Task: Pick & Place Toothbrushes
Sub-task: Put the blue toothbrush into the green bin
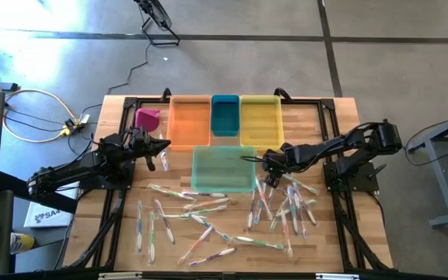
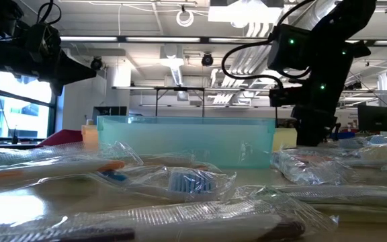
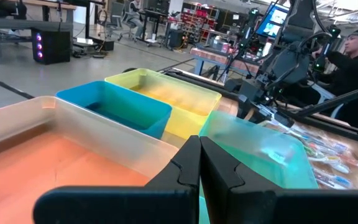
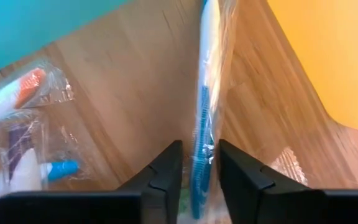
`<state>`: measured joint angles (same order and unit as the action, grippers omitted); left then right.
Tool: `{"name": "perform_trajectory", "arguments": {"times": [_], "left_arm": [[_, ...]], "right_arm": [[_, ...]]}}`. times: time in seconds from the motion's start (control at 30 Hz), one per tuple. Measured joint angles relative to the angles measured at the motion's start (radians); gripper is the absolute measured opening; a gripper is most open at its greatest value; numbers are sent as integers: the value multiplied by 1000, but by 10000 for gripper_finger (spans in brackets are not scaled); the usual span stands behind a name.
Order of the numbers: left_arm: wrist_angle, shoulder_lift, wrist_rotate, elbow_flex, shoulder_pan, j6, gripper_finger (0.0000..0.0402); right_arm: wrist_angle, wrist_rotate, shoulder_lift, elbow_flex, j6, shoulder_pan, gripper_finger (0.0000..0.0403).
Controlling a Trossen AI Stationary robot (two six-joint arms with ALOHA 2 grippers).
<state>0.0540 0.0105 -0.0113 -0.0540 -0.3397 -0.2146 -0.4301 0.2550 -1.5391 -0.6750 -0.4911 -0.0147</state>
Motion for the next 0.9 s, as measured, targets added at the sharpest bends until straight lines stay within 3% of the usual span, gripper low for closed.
{"name": "perform_trajectory", "arguments": {"times": [0.2,0.57,0.9], "left_arm": [[0,0,0,0,0,0,0],[0,0,0,0,0,0,0],[0,0,0,0,0,0,0]], "right_arm": [[1,6,0,0,5,0,16],[-13,16,34,3,24,-2,15],[-78,58,183,2,25,-1,14]]}}
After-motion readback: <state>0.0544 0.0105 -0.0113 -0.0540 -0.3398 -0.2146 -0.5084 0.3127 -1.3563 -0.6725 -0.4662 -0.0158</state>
